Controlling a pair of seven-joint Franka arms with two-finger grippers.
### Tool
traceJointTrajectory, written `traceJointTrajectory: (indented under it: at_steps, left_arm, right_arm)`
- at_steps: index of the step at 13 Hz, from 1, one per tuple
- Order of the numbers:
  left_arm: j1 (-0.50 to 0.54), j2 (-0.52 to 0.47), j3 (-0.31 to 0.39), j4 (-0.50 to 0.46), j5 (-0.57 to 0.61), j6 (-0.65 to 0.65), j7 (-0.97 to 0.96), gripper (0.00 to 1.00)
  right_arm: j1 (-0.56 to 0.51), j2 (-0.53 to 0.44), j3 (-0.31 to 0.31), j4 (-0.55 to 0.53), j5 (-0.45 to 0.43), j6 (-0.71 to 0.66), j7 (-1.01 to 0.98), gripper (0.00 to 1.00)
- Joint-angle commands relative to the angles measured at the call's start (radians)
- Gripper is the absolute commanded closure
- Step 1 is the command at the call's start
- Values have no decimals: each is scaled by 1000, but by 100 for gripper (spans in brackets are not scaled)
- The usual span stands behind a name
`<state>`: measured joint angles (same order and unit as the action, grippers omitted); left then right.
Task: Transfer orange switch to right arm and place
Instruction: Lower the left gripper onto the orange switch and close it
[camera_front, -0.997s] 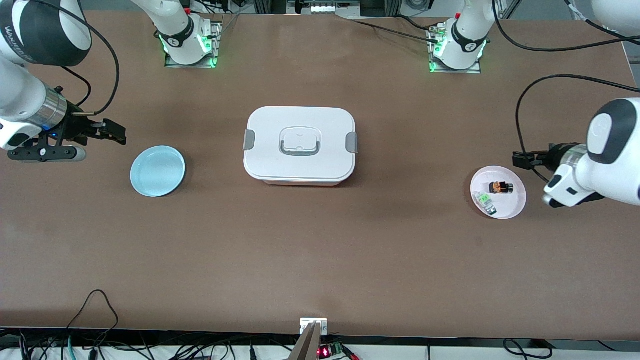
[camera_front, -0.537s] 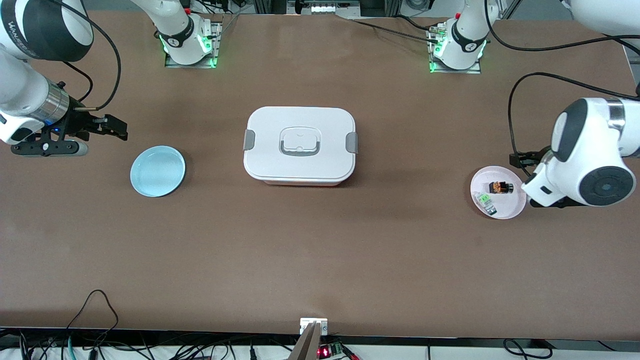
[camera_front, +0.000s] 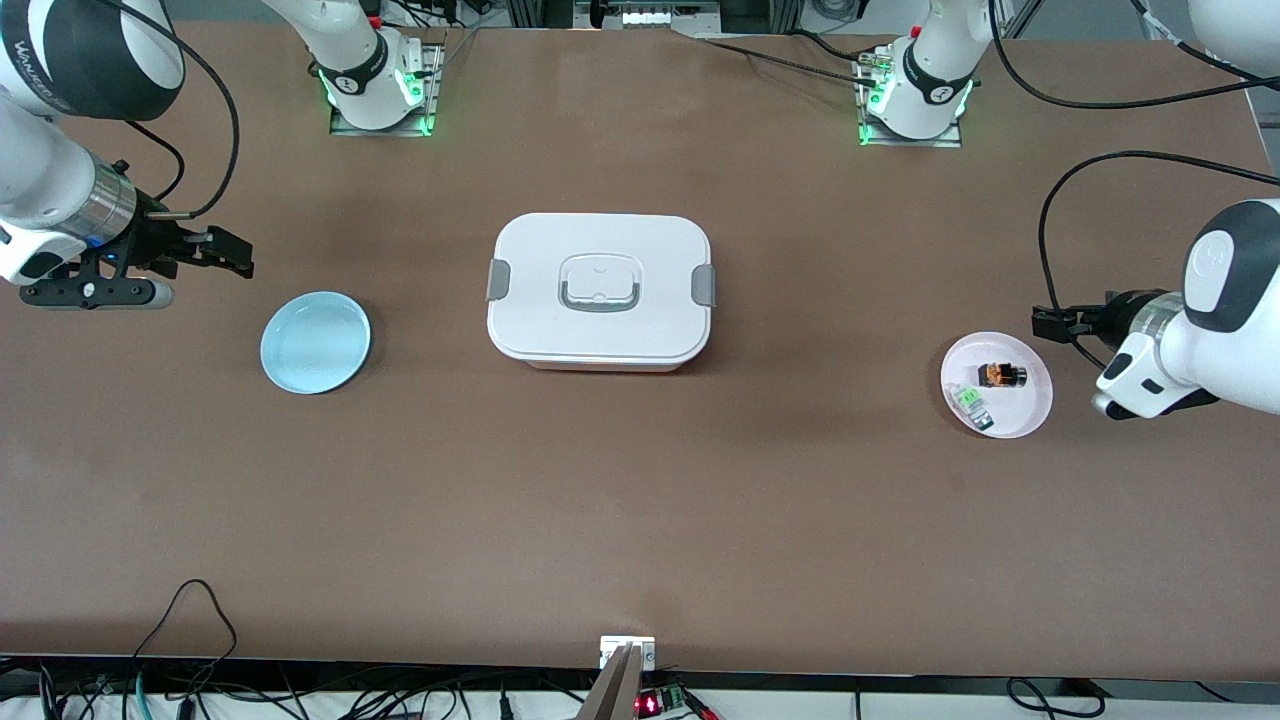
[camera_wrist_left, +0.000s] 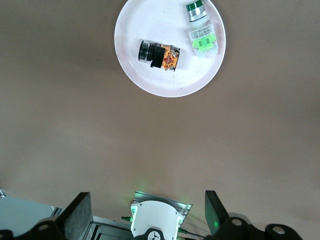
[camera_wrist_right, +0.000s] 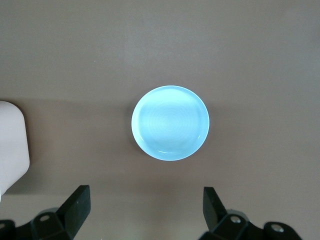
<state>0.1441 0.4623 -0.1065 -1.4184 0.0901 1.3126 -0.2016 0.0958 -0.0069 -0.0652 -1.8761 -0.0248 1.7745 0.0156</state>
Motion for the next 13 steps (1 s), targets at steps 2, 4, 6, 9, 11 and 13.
traceJointTrajectory:
  at_steps: [2, 4, 6, 9, 11, 13]
  left_arm:
    - [2, 27, 1, 7, 54, 52, 7, 0]
    - [3, 15, -4, -75, 54, 178, 83, 0]
    - [-1, 15, -7, -146, 53, 319, 109, 0]
    - [2, 4, -7, -218, 53, 387, 122, 0]
    - [20, -17, -7, -333, 54, 540, 126, 0]
    - [25, -28, -6, -445, 54, 711, 128, 0]
  right_arm:
    - [-1, -13, 1, -17, 9, -3, 14, 0]
    - [-1, -13, -1, -17, 9, -3, 14, 0]
    - [-1, -13, -1, -17, 11, -3, 15, 0]
    - [-1, -13, -1, -17, 12, -3, 20, 0]
    - [-1, -12, 1, -17, 14, -4, 50, 0]
    - [1, -12, 1, -17, 14, -16, 52, 0]
